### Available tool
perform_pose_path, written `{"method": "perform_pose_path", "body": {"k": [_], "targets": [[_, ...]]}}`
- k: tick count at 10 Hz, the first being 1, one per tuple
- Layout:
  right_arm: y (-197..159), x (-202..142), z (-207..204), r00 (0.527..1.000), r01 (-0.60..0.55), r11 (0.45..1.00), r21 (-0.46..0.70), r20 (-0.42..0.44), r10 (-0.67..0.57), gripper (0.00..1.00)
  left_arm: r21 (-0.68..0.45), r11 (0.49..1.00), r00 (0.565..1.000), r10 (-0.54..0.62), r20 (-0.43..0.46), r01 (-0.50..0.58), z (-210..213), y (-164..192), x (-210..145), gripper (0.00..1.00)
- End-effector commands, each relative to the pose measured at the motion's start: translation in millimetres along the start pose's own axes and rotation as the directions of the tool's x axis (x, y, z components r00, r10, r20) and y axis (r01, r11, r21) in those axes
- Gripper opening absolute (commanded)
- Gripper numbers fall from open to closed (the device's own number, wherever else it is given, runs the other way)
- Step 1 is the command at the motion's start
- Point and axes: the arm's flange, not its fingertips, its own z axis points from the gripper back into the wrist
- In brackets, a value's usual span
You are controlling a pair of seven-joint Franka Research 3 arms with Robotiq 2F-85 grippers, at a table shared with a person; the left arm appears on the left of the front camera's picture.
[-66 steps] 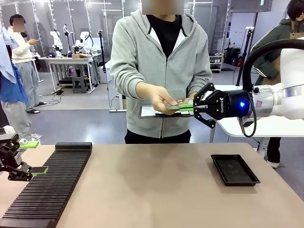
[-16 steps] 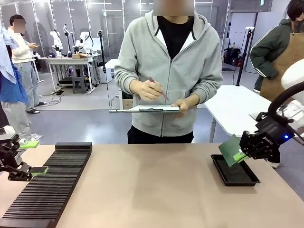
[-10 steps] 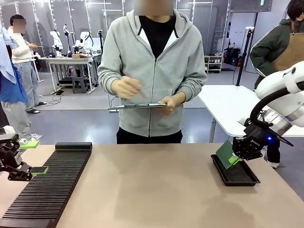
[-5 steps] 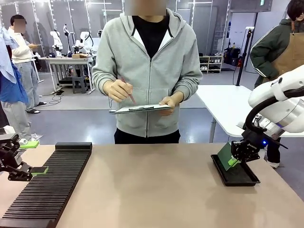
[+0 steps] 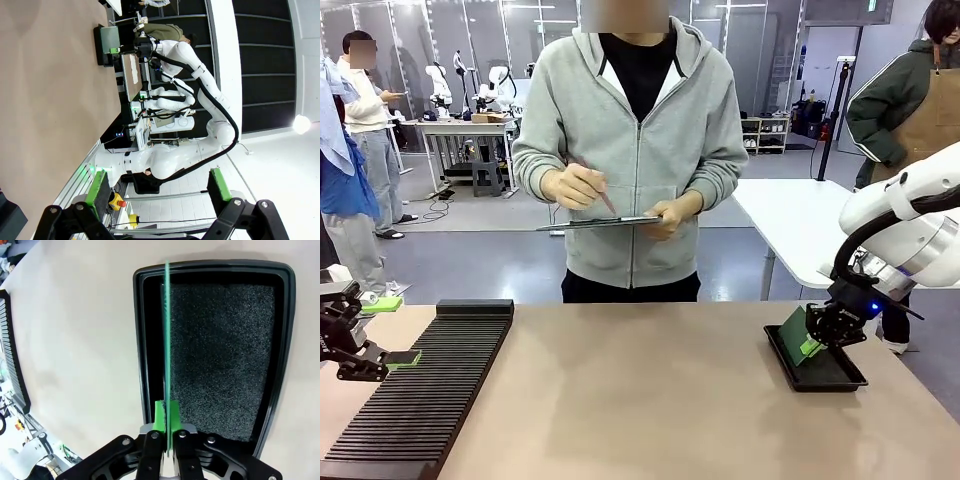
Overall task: Inspect the PCB.
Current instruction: Place the Blank PCB in the ESD tray.
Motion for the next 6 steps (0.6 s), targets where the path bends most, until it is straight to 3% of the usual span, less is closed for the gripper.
{"method": "perform_pose_path", "body": {"k": [1,6], "targets": [[-2.5,-0.2,-5.2,1.0,0.01,1.0,-0.027,0.013,-0.009,0.13,-0.001,1.0,1.0,-0.013,-0.001,0.013,-0.6,0.4,-2.0,1.0],[1.5,-15.6,2.1,0.998,0.008,0.994,-0.113,0.064,-0.001,0.61,-0.001,1.0,1.0,-0.013,-0.001,0.013,-0.6,0.4,-2.0,1.0]]}}
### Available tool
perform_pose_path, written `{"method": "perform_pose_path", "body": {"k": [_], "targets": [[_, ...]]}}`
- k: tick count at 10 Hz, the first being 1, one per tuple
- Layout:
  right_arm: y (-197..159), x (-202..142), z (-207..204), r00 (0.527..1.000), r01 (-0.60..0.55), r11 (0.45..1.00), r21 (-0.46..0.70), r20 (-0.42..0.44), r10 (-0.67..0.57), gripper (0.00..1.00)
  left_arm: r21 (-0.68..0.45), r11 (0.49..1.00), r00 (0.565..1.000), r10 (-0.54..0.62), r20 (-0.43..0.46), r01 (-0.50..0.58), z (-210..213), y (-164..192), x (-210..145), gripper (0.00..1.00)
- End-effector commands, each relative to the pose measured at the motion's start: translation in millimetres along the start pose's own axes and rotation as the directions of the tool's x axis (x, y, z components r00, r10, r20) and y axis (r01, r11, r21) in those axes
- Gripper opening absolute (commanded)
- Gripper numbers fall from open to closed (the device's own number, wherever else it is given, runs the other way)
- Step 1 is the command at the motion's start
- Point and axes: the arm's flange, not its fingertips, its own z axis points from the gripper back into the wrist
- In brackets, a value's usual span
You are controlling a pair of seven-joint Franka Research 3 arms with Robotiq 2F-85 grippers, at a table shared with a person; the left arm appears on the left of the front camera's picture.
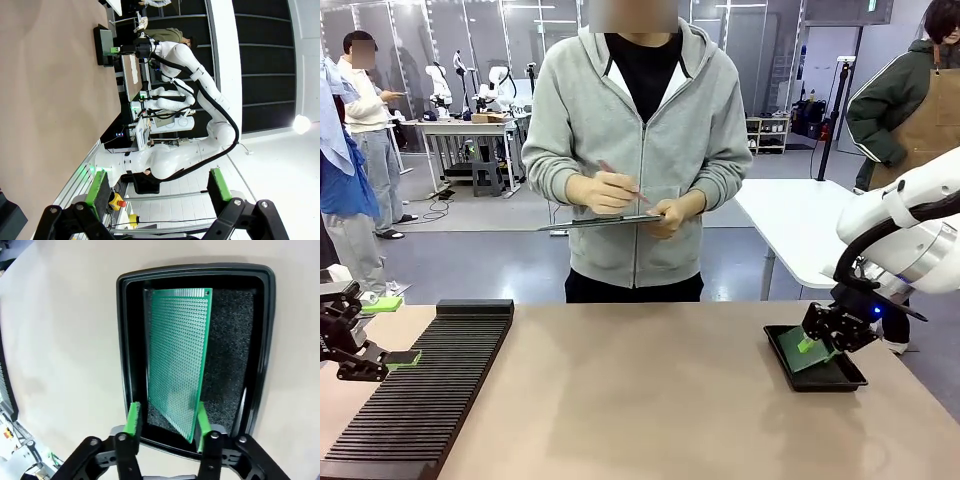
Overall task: Inspect the PCB.
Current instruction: Place the Blank PCB in the ESD tray.
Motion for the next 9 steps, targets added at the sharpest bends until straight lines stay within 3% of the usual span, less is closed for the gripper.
{"method": "perform_pose_path", "body": {"k": [1,4,9], "targets": [[4.6,-12.1,9.3,0.999,0.024,0.996,-0.084,0.038,-0.021,0.68,-0.001,1.0,1.0,-0.013,-0.001,0.013,-0.6,0.4,-1.9,1.0],[9.8,-18.4,25.7,0.999,0.005,0.994,-0.108,0.054,0.001,0.98,-0.001,1.0,1.0,-0.013,-0.001,0.013,-0.6,0.4,-1.9,1.0],[6.7,-13.0,27.7,0.999,-0.018,0.996,-0.083,0.05,0.022,1.0,-0.001,1.0,1.0,-0.013,-0.001,0.013,-0.6,0.4,-1.9,1.0]]}}
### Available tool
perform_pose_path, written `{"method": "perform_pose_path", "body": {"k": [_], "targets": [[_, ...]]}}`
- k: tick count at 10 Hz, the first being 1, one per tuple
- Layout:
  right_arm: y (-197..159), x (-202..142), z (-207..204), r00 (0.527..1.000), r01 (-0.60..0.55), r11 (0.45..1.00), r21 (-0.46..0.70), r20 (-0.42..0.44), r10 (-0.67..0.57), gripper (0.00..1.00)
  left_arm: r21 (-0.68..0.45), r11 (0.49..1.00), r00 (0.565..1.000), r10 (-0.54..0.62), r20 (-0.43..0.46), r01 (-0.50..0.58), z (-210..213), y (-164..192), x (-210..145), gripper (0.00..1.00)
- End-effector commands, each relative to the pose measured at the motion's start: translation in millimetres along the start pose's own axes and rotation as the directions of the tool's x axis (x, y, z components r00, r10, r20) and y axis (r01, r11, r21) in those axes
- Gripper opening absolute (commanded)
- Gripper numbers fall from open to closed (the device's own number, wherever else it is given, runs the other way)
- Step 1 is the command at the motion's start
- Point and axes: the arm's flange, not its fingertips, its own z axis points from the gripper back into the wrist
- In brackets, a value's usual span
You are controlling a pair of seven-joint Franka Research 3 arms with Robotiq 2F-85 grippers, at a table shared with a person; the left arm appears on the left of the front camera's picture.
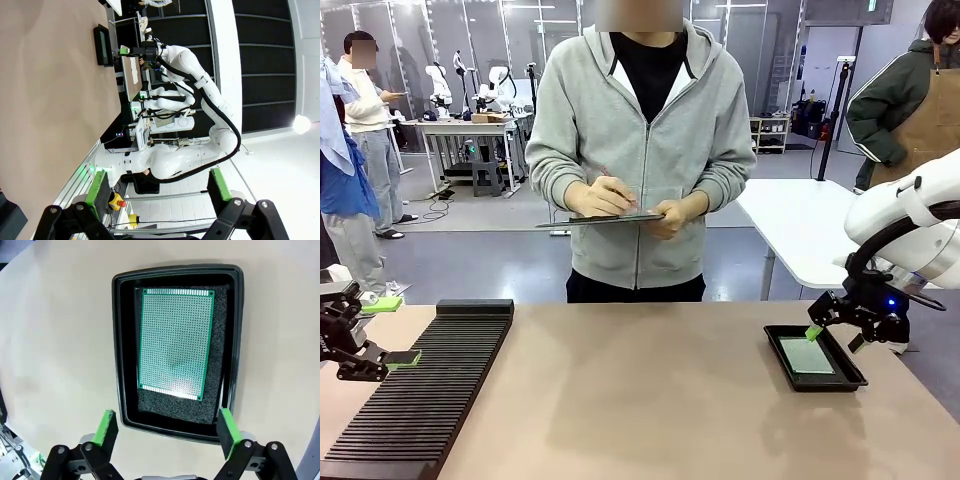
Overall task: Inspect the PCB.
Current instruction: Place the Blank PCB in the ESD tray.
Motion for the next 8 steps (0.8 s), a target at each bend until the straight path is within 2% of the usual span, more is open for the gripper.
{"method": "perform_pose_path", "body": {"k": [1,8], "targets": [[-0.9,1.2,-1.4,1.0,0.002,1.0,0.003,0.001,-0.002,1.0,-0.001,1.0,1.0,-0.013,-0.001,0.013,-0.6,0.4,-2.0,1.0],[-0.9,1.2,-1.4,1.0,0.002,1.0,0.003,0.001,-0.002,1.0,-0.001,1.0,1.0,-0.013,-0.001,0.013,-0.6,0.4,-2.0,1.0]]}}
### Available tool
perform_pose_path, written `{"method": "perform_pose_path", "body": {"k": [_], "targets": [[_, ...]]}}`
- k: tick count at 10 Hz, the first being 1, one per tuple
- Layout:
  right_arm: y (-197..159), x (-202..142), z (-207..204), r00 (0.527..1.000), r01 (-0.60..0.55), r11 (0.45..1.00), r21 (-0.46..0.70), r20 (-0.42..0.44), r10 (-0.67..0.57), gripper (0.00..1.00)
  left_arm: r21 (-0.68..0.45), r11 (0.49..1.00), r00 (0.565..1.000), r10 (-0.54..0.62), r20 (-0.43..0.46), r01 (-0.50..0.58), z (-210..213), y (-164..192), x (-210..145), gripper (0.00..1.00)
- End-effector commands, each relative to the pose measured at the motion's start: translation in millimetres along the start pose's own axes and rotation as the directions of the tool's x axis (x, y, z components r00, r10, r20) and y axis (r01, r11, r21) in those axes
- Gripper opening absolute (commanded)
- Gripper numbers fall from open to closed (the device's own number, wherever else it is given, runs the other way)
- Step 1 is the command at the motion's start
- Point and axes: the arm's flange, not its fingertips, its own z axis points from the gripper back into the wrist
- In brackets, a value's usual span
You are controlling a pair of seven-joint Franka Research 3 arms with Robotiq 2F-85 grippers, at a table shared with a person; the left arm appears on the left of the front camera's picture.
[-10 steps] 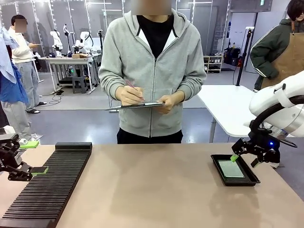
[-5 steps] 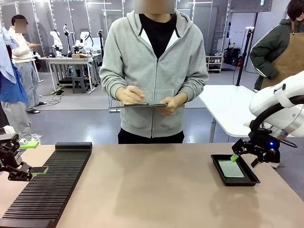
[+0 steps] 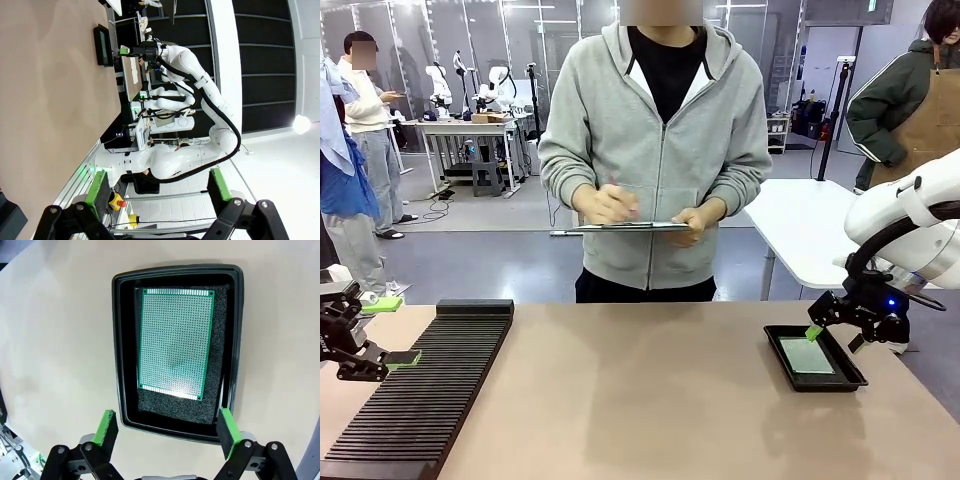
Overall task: Inspect the PCB.
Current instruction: Place the Blank PCB in the ESD tray.
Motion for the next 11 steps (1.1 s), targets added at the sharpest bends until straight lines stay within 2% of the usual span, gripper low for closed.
{"method": "perform_pose_path", "body": {"k": [1,7,8,9,11], "targets": [[-0.8,1.2,-1.4,1.0,0.001,1.0,0.003,0.001,-0.001,1.0,-0.001,1.0,1.0,-0.013,-0.001,0.013,-0.6,0.4,-2.0,1.0],[0.0,0.0,0.0,1.0,0.0,1.0,0.0,0.0,0.0,1.0,-0.001,1.0,1.0,-0.013,-0.001,0.013,-0.6,0.4,-2.0,1.0],[2.4,-13.3,25.9,1.0,0.017,0.995,0.101,-0.026,-0.014,1.0,-0.001,1.0,1.0,-0.013,-0.001,0.013,-0.6,0.4,-2.0,1.0],[-1.3,-24.5,46.9,0.998,0.055,0.987,0.154,-0.046,-0.048,1.0,-0.001,1.0,1.0,-0.013,-0.001,0.013,-0.6,0.4,-2.0,1.0],[-21.7,-43.5,82.8,0.988,0.096,0.935,0.343,-0.151,-0.046,1.0,-0.001,1.0,1.0,-0.013,-0.001,0.013,-0.6,0.4,-2.0,1.0]]}}
